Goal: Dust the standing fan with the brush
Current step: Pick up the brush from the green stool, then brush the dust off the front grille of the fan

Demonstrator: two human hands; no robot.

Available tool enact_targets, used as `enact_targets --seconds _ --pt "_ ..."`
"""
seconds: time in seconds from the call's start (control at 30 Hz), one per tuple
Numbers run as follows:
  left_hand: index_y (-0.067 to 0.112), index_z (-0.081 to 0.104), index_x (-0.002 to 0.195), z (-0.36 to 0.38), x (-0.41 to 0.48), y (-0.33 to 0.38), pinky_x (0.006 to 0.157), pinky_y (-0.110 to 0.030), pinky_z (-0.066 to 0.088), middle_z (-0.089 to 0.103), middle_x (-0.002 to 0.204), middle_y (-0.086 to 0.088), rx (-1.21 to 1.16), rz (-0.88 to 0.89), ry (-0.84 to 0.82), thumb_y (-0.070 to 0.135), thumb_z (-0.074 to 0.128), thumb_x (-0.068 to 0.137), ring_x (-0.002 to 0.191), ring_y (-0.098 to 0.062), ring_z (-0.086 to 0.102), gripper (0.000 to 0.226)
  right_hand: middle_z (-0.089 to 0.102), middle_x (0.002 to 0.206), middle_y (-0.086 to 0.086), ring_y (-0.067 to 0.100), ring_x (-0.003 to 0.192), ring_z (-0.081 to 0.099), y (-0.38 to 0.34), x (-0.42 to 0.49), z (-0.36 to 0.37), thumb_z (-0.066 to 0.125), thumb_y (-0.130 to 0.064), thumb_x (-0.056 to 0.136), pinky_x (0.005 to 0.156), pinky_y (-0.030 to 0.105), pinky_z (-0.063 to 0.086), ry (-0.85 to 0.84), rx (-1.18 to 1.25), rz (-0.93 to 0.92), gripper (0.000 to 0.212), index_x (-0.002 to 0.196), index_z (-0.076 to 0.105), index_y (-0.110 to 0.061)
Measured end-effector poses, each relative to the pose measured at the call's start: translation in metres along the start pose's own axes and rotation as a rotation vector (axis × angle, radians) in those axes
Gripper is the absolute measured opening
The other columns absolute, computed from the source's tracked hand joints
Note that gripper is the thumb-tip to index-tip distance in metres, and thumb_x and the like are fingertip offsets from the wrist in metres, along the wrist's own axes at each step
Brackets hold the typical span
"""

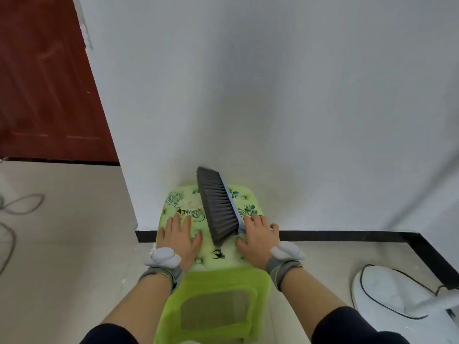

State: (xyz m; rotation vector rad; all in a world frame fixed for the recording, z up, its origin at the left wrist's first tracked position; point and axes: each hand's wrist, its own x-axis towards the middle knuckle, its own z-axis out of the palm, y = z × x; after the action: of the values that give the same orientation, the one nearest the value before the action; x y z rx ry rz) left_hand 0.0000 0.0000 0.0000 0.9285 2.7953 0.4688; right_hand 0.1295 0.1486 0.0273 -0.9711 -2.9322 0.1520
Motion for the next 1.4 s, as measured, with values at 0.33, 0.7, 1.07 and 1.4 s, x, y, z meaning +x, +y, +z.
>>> enact_targets --seconds 0.33,0.7,1.07,1.4 --pt "0.021 0.031 0.149 0.008 -0.002 0.003 0.118 -0.042 0.007 0.014 0.162 -0.010 0.025 -0.042 0.061 0.059 -0.008 0.061 0.149 -0.027 0.010 0.104 0.052 0.115 0.011 0.031 0.102 0.053 0.008 0.006 0.006 0.038 -0.024 0.098 0.070 0.036 0.037 -0.037 0.036 -0.057 0.011 0.101 0.041 -0.013" --pt "0.017 0.024 0.150 -0.137 -0.015 0.105 0.119 -0.040 0.015 0.009 0.162 -0.012 0.124 0.077 -0.216 0.045 0.045 0.095 0.149 -0.029 0.008 0.065 0.054 0.072 0.006 0.032 0.060 0.047 0.042 -0.030 -0.180 0.043 -0.022 0.093 0.055 0.035 0.040 0.147 0.284 0.160 0.008 0.093 0.036 -0.018" --pt "0.016 0.035 0.144 -0.404 -0.056 0.367 0.112 -0.038 0.025 0.018 0.159 -0.010 -0.028 0.479 -0.209 0.039 0.044 0.096 0.145 -0.027 0.016 0.053 0.055 0.061 0.000 0.025 0.058 0.053 0.104 -0.116 -0.552 0.055 -0.033 0.084 0.057 0.033 0.043 0.518 0.368 0.548 0.026 0.073 0.046 -0.012" --pt "0.017 0.044 0.138 -0.464 -0.120 0.552 0.107 -0.034 0.034 0.029 0.153 -0.007 -0.191 0.875 -0.259 0.035 0.049 0.095 0.137 -0.026 0.030 0.046 0.052 0.054 0.008 0.019 0.039 0.045 0.178 -0.244 -0.690 0.067 -0.004 0.071 0.044 0.031 0.042 0.928 0.886 0.761 0.015 0.069 0.052 -0.009"
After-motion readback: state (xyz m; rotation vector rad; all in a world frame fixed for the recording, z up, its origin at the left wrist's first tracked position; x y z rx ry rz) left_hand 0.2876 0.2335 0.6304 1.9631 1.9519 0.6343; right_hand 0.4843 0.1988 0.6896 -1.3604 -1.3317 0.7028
